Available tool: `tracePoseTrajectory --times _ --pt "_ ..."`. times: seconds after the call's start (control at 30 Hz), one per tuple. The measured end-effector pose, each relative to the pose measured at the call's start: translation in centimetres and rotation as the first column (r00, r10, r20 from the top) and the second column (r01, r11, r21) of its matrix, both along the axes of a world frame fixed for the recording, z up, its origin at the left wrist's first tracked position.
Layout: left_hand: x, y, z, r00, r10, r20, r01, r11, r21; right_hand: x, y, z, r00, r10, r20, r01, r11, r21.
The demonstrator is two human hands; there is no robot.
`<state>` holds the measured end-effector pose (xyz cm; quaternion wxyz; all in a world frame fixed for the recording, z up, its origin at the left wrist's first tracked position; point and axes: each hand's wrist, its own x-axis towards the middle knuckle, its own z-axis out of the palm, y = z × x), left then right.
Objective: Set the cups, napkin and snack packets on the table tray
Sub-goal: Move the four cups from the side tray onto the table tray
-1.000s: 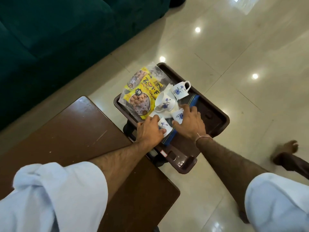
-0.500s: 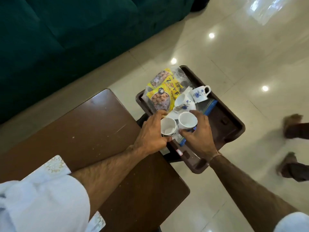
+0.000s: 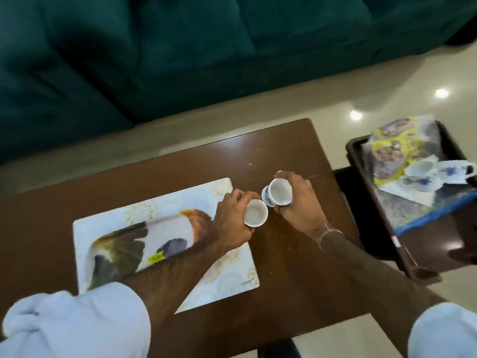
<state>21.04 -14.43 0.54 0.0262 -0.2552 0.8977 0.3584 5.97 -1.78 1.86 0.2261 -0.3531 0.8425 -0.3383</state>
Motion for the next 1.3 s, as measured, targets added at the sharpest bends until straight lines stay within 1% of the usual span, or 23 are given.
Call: tracePoseTrajectory --times 0.1,0.17,0.27,0.33,0.4,0.5,0.57,0.67,0.77,0.9,0.93,1.0,1.03,1.1,1.13,1.2,1.3 --pt "6.1 -2.2 -0.4 0.996 0.091 0.012 -0.091 0.996 -0.01 3.7 -4.4 -0.3 0.982 0.188 0.004 -0.188 0.981 0.053" --pt "10.1 -3.4 -0.9 0.986 0.165 0.001 -0.165 0.986 -0.002 6.5 -7.2 -0.7 0.949 0.315 0.024 -0.316 0.944 0.098" --pt "15.4 -4.3 -1.7 0.952 0.304 0.02 -0.305 0.952 0.021 10.4 -11.1 -1.1 0.897 0.432 0.094 -0.442 0.885 0.15" --pt "18.4 -4.8 -2.1 0.925 0.379 0.006 -0.379 0.924 0.048 13.0 -13.5 -1.4 0.853 0.512 0.105 -0.522 0.835 0.172" --pt "21.0 -5.2 -2.5 0.904 0.427 -0.013 -0.425 0.903 0.062 15.4 -15.5 -1.8 0.782 0.618 0.079 -0.62 0.759 0.2" --pt "23.8 -5.5 -3.2 0.884 0.467 0.011 -0.467 0.883 0.052 18.1 -17.8 -2.6 0.657 0.751 0.062 -0.741 0.629 0.237" --pt "25.2 -5.4 -3.7 0.862 0.507 0.016 -0.506 0.86 0.061 19.7 -19.1 -3.0 0.574 0.817 0.051 -0.798 0.545 0.259" --pt "26.4 -4.8 -4.3 0.835 0.549 0.016 -0.547 0.828 0.121 21.4 -20.4 -3.4 0.429 0.903 -0.008 -0.857 0.41 0.312" --pt "26.8 -4.2 -4.8 0.803 0.595 0.033 -0.592 0.791 0.153 22.2 -21.2 -3.7 0.309 0.949 -0.064 -0.884 0.311 0.348" --pt "27.0 -3.7 -5.0 0.796 0.605 -0.01 -0.595 0.786 0.17 22.6 -21.7 -3.8 0.16 0.977 -0.144 -0.91 0.203 0.361" --pt "27.0 -3.7 -5.0 0.793 0.609 -0.017 -0.598 0.783 0.173 22.5 -21.8 -3.9 0.139 0.978 -0.153 -0.91 0.187 0.37" --pt "27.1 -3.8 -4.7 0.792 0.61 -0.026 -0.599 0.784 0.163 22.5 -21.9 -4.0 0.133 0.98 -0.148 -0.908 0.181 0.379" --pt "27.2 -3.8 -4.4 0.796 0.604 -0.04 -0.593 0.792 0.144 22.4 -21.9 -4.0 0.147 0.979 -0.142 -0.907 0.191 0.375" --pt "27.3 -4.2 -3.8 0.803 0.589 -0.084 -0.58 0.807 0.114 22.3 -21.6 -4.1 0.213 0.97 -0.114 -0.908 0.24 0.343" --pt "27.4 -4.5 -3.5 0.804 0.586 -0.101 -0.577 0.81 0.111 22.1 -21.4 -4.1 0.269 0.959 -0.09 -0.905 0.284 0.317" --pt "27.1 -5.5 -2.7 0.794 0.599 -0.1 -0.592 0.8 0.095 21.5 -20.9 -4.1 0.419 0.908 -0.026 -0.871 0.41 0.269" --pt "25.1 -7.2 -1.5 0.771 0.629 -0.104 -0.627 0.777 0.05 20.1 -19.8 -3.9 0.614 0.789 0.034 -0.77 0.589 0.246"
